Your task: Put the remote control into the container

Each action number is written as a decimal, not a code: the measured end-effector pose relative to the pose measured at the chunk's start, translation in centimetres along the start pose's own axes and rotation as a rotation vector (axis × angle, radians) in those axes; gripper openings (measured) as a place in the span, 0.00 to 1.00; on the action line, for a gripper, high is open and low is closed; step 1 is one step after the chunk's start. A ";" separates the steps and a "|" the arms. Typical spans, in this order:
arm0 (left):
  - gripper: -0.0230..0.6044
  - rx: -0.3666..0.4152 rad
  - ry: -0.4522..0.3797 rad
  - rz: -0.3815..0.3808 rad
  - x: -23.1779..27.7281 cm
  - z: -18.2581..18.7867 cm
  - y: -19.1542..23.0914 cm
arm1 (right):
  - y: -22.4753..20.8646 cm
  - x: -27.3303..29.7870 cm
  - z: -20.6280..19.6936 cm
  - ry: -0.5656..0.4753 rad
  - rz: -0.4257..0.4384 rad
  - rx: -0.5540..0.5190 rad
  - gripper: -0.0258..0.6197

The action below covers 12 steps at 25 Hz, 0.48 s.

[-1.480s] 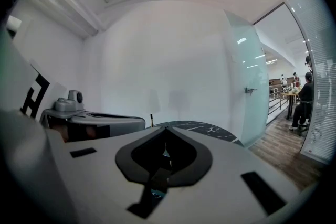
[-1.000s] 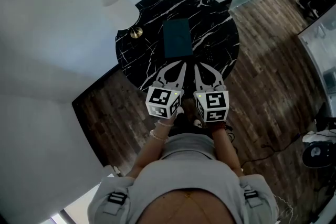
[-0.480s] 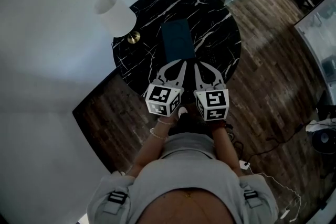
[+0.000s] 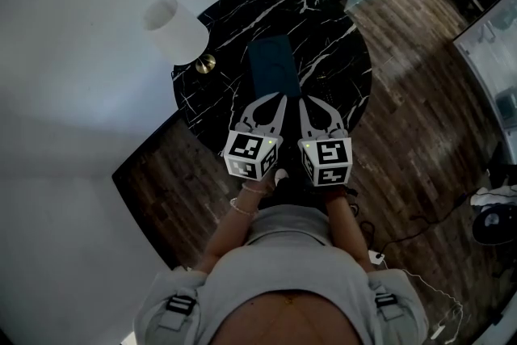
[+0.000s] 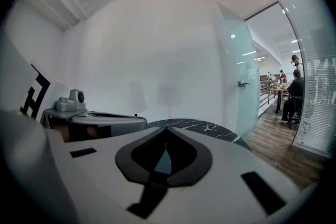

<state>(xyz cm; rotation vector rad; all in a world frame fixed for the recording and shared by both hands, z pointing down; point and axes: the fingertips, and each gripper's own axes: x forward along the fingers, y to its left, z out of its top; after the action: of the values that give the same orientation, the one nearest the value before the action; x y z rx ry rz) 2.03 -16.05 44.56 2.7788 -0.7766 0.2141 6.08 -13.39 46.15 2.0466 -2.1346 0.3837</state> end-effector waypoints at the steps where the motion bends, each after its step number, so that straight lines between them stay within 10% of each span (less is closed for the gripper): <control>1: 0.04 0.000 -0.001 0.005 0.2 0.1 0.0 | -0.1 0.3 0.1 0.002 0.009 0.000 0.06; 12: 0.04 -0.022 -0.021 0.096 2.5 1.9 1.5 | -2.0 3.5 2.0 0.029 0.111 -0.022 0.06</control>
<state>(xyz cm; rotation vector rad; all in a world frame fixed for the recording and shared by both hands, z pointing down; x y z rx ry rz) 3.46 -19.03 43.52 2.7296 -0.9135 0.1936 7.99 -17.33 45.42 1.9047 -2.2319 0.4003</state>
